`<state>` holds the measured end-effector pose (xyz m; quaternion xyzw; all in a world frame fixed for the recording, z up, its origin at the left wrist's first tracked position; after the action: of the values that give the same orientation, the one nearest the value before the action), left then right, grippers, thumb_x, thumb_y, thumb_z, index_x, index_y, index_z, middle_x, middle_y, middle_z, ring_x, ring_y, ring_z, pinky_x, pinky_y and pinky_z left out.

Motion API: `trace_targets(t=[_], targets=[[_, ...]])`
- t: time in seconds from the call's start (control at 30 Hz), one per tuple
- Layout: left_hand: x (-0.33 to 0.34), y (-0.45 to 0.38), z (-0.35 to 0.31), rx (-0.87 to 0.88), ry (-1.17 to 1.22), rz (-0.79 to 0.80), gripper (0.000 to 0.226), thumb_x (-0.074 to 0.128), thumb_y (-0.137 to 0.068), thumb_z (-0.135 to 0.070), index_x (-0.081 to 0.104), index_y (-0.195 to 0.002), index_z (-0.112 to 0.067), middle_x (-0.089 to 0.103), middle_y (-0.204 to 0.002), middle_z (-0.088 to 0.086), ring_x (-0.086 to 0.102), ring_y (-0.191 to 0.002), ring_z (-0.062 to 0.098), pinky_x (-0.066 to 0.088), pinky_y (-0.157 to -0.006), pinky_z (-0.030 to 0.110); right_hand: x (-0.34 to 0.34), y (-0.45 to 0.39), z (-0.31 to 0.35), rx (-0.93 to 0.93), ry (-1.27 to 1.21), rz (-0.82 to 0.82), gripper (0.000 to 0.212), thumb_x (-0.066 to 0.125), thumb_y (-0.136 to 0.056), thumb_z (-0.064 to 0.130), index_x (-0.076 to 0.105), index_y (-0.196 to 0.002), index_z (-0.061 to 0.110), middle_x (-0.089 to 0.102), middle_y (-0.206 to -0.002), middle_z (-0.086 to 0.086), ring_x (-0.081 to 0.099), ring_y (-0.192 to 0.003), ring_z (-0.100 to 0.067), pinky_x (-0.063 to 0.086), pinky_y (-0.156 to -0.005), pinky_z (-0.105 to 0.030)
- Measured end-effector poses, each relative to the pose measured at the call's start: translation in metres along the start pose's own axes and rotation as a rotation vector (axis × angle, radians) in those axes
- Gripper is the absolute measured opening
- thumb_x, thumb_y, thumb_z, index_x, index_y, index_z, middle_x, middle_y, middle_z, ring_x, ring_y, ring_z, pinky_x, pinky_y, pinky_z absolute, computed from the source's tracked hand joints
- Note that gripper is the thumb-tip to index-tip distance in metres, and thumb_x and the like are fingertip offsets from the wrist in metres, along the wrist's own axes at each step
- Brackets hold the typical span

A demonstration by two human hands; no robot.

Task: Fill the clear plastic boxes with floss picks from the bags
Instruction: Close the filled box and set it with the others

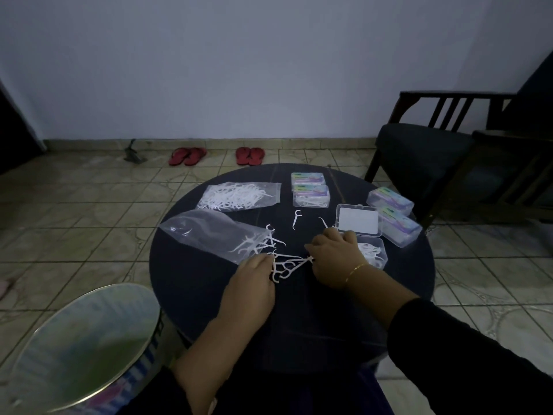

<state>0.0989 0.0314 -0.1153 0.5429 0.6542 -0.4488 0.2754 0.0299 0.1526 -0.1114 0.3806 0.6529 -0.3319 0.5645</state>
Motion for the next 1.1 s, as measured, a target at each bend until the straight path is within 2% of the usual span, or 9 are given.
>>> trace_targets(t=[0.1, 0.27, 0.4, 0.47, 0.63, 0.77, 0.87, 1.0, 1.1], targets=[[0.013, -0.004, -0.002, -0.005, -0.059, 0.097, 0.04, 0.04, -0.087, 0.001, 0.056, -0.121, -0.012, 0.055, -0.121, -0.002, 0.045, -0.116, 0.016, 0.04, -0.087, 0.024, 0.003, 0.0, 0.004, -0.012, 0.007, 0.026, 0.037, 0.043, -0.094, 0.026, 0.054, -0.129, 0.027, 0.049, -0.132, 0.003, 0.031, -0.126, -0.023, 0.025, -0.098, -0.045], [0.012, -0.003, -0.018, 0.025, 0.036, 0.086, 0.05, 0.039, -0.088, 0.002, 0.051, -0.134, -0.013, 0.054, -0.132, -0.002, 0.043, -0.123, 0.016, 0.039, -0.101, 0.029, 0.002, 0.005, 0.008, -0.009, -0.08, 0.015, 0.038, 0.043, -0.095, 0.027, 0.052, -0.131, 0.035, 0.049, -0.131, 0.005, 0.032, -0.126, -0.021, 0.023, -0.099, -0.044], [0.008, -0.008, -0.015, -0.005, -0.005, 0.044, 0.04, 0.048, -0.09, -0.025, 0.053, -0.128, -0.013, 0.054, -0.127, -0.003, 0.043, -0.119, 0.017, 0.036, -0.101, 0.027, -0.002, 0.008, 0.0, 0.003, -0.117, 0.071, 0.056, 0.048, -0.089, 0.034, 0.035, -0.144, 0.031, 0.038, -0.144, 0.006, 0.025, -0.134, -0.02, 0.02, -0.105, -0.044], [0.018, -0.011, -0.012, -0.031, -0.054, 0.117, 0.04, 0.05, -0.088, -0.034, 0.053, -0.122, -0.014, 0.055, -0.122, -0.003, 0.045, -0.117, 0.018, 0.039, -0.099, 0.03, 0.0, 0.009, 0.002, -0.033, -0.099, 0.137, 0.064, 0.05, -0.086, 0.036, 0.029, -0.146, 0.031, 0.033, -0.148, 0.006, 0.021, -0.136, -0.02, 0.019, -0.107, -0.046], [0.026, -0.017, -0.021, 0.033, -0.068, 0.208, 0.036, 0.049, -0.084, -0.014, 0.058, -0.118, -0.016, 0.059, -0.117, 0.003, 0.049, -0.113, 0.024, 0.039, -0.094, 0.03, 0.005, 0.01, 0.012, -0.061, -0.14, 0.205, 0.064, 0.051, -0.086, 0.043, 0.03, -0.146, 0.032, 0.032, -0.149, 0.006, 0.02, -0.137, -0.021, 0.017, -0.107, -0.049], [0.032, -0.026, -0.024, 0.099, -0.236, 0.342, 0.061, 0.047, -0.09, -0.019, 0.028, -0.148, -0.018, 0.028, -0.153, 0.0, 0.027, -0.135, 0.024, 0.024, -0.112, 0.035, 0.003, 0.014, 0.013, -0.069, -0.129, 0.214, 0.062, 0.047, -0.088, 0.04, 0.028, -0.146, 0.032, 0.03, -0.15, 0.006, 0.019, -0.138, -0.02, 0.016, -0.108, -0.05], [0.039, -0.031, -0.023, 0.121, -0.31, 0.488, 0.067, 0.044, -0.093, -0.022, 0.012, -0.152, -0.019, 0.015, -0.159, 0.002, 0.013, -0.144, 0.023, 0.017, -0.117, 0.04, 0.003, 0.018, 0.015, -0.136, -0.049, 0.228, 0.065, 0.047, -0.089, 0.033, 0.022, -0.148, 0.033, 0.026, -0.152, 0.009, 0.018, -0.138, -0.02, 0.017, -0.107, -0.052], [0.039, -0.04, -0.021, 0.106, -0.32, 0.486, 0.057, 0.046, -0.098, -0.022, 0.024, -0.15, -0.017, 0.038, -0.148, 0.011, 0.034, -0.137, 0.026, 0.029, -0.11, 0.035, 0.004, 0.02, 0.012, -0.157, 0.013, 0.178, 0.051, 0.043, -0.093, 0.025, 0.036, -0.142, 0.038, 0.04, -0.145, 0.012, 0.026, -0.133, -0.018, 0.018, -0.102, -0.047], [0.038, -0.043, -0.021, 0.131, -0.304, 0.436, 0.041, 0.054, -0.094, -0.023, 0.052, -0.135, -0.022, 0.056, -0.133, 0.007, 0.049, -0.124, 0.025, 0.04, -0.102, 0.034, -0.001, 0.023, 0.008, -0.166, 0.018, 0.097, 0.036, 0.043, -0.096, 0.031, 0.052, -0.131, 0.038, 0.051, -0.133, 0.012, 0.031, -0.128, -0.017, 0.022, -0.097, -0.044]])
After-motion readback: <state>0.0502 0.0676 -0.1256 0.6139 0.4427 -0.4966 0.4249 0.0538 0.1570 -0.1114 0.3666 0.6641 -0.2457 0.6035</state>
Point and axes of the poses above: each hand's wrist, its own y-axis away from the middle knuckle, its own x-axis out of the palm, z = x × y, the point moved 10 cm from there along -y, towards the middle knuckle
